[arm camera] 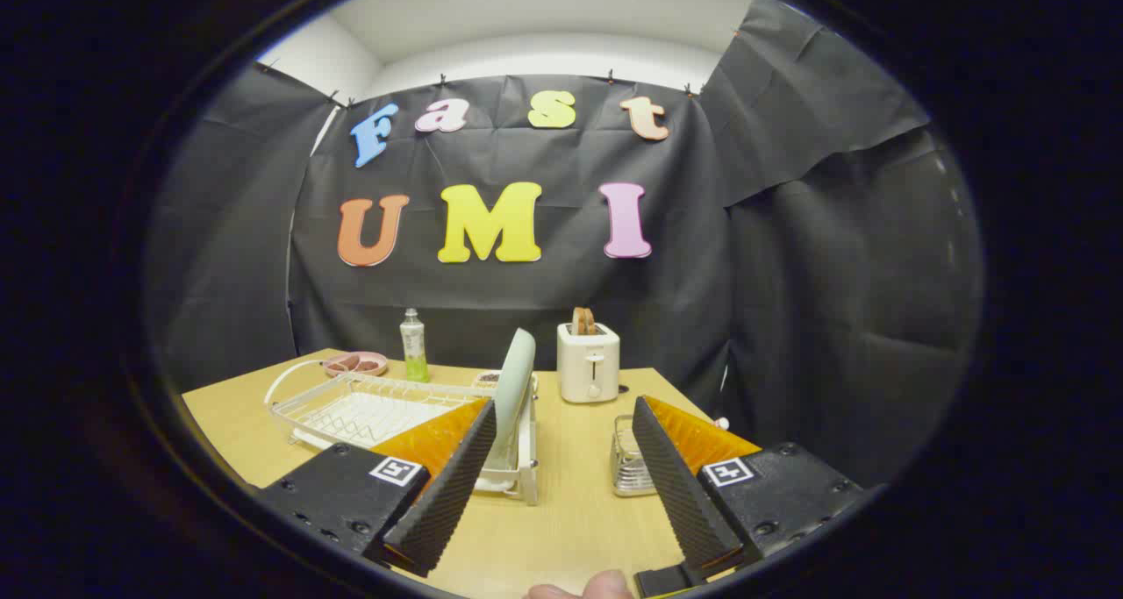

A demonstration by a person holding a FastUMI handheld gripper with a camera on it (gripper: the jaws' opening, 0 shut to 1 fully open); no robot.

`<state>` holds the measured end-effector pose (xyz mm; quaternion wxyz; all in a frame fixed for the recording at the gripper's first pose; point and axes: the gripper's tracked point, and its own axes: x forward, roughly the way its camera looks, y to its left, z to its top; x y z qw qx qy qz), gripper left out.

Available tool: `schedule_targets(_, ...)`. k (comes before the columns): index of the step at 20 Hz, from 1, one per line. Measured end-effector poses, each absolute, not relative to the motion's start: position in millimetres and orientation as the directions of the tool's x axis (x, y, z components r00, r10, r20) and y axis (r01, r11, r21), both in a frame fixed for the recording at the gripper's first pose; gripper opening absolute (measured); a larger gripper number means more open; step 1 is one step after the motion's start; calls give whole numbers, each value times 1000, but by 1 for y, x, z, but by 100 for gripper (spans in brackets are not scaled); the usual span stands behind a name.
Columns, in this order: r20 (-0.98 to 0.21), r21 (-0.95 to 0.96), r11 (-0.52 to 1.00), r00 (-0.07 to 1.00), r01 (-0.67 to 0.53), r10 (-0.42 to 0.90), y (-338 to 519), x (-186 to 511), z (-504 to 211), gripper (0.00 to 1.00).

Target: Take the plate from the dish rack, then take the spoon from the basket and place it into the plate.

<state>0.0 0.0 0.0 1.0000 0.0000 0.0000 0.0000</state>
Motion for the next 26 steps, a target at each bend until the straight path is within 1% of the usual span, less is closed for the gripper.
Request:
schedule_targets(4, 52, -30, 999, 998, 30, -28, -8, -6, 24, 100)
schedule_targets(7, 63, -59, 998, 998, 34, -31, -5, -11, 30, 100)
schedule_targets(12, 31, -12, 1000, 999, -29, 29, 10, -8, 31, 100)
schedule_targets(17, -5, -34, 996, 996, -85, 85, 28, 0, 29, 100)
schedule_targets(20, -22, 18, 993, 993, -114, 114, 35, 6, 30, 100)
schedule_targets(22, -56, 36, 993, 992, -116, 117, 37, 14, 28, 100)
schedule_targets(26, -87, -28, 996, 993, -84, 81, 40, 29, 42, 100)
